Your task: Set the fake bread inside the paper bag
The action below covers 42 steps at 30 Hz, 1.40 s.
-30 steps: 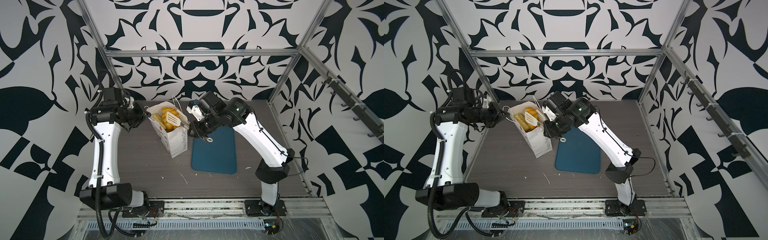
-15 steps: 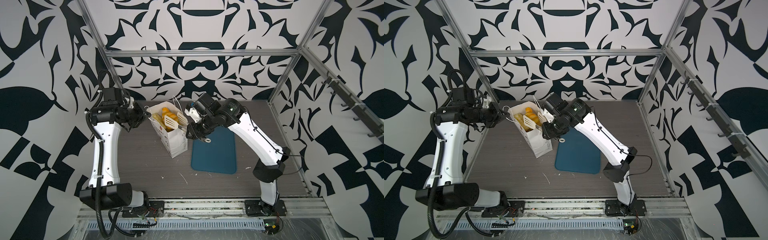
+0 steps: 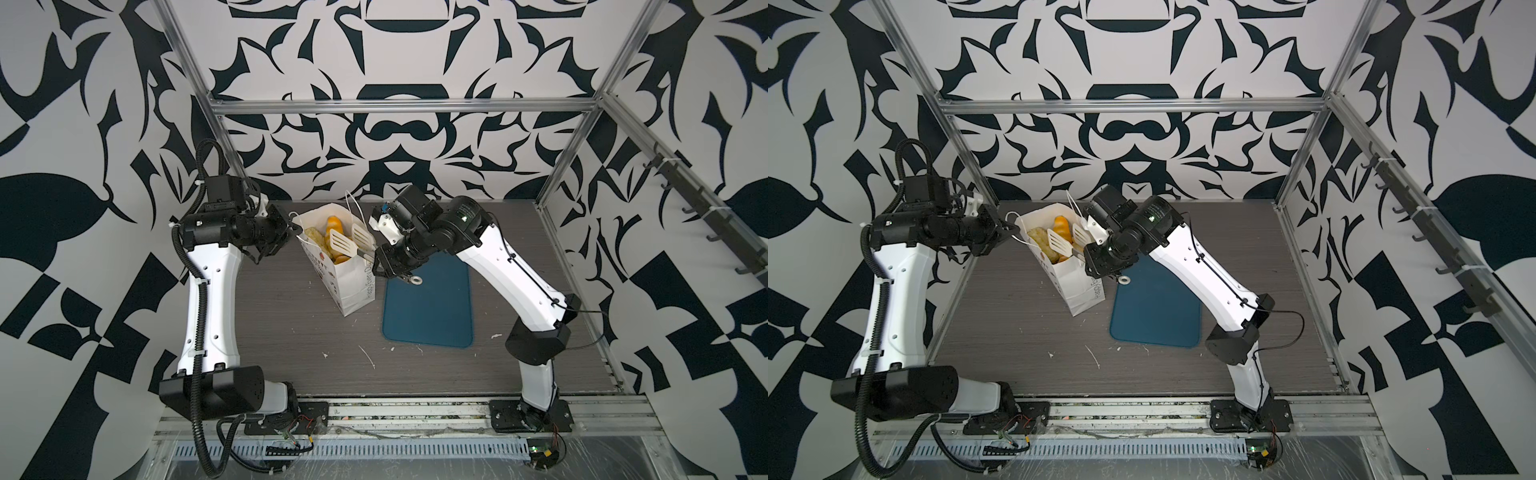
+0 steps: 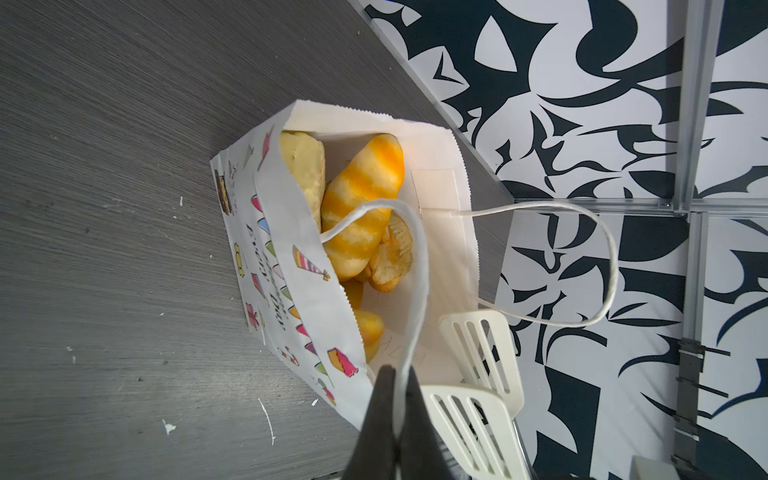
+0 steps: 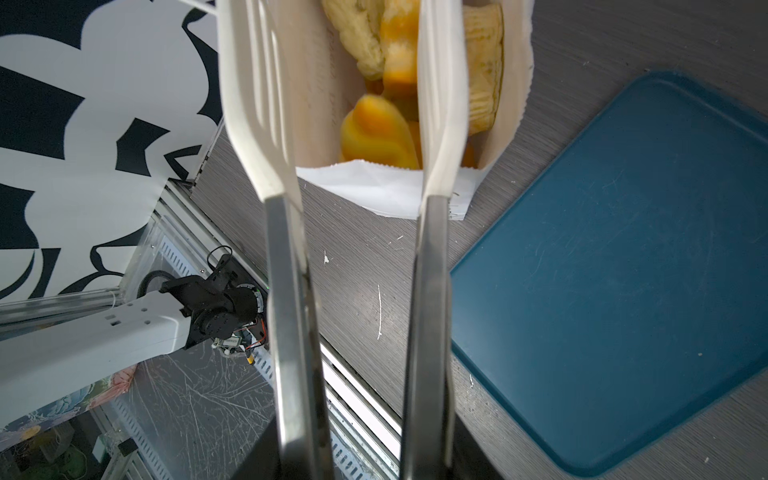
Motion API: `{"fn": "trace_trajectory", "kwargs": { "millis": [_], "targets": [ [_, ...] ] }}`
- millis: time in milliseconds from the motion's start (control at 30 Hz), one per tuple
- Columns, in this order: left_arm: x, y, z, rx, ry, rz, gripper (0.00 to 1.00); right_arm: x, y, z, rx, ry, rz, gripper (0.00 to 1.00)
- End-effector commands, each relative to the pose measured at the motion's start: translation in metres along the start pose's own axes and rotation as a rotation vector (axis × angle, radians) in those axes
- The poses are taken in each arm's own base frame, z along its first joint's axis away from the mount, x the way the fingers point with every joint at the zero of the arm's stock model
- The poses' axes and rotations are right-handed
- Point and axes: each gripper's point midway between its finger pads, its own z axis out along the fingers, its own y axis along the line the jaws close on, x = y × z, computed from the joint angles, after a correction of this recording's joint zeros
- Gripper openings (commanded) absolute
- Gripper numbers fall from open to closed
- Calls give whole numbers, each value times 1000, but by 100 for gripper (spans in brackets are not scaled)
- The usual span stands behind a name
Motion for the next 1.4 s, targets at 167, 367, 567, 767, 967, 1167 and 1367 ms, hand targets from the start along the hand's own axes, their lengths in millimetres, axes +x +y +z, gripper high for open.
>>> {"fn": "trace_trajectory", "kwargs": {
  "millis": [167,367,567,767,967,1167,1367],
  "targets": [
    [-3,0,-2,-12,1,-3,0,-22,6,-64,-6,-209,-56,45],
    [-5,-8,-9,-4,-9,8,16,-25,-12,-86,22,-260,-23,44],
    [-4,-13,-14,9,-11,21,24,-26,-44,-106,57,-308,46,44],
    [2,-11,-21,-15,-15,37,46,-18,-98,-122,128,-326,168,42],
    [11,-3,-24,-33,-15,35,61,-2,-145,-128,194,-319,271,42],
    [22,2,-27,-29,-25,45,79,14,-182,-129,240,-319,377,42],
    [35,3,-37,18,-98,101,99,33,-221,-122,258,-310,518,42]
  ]
}}
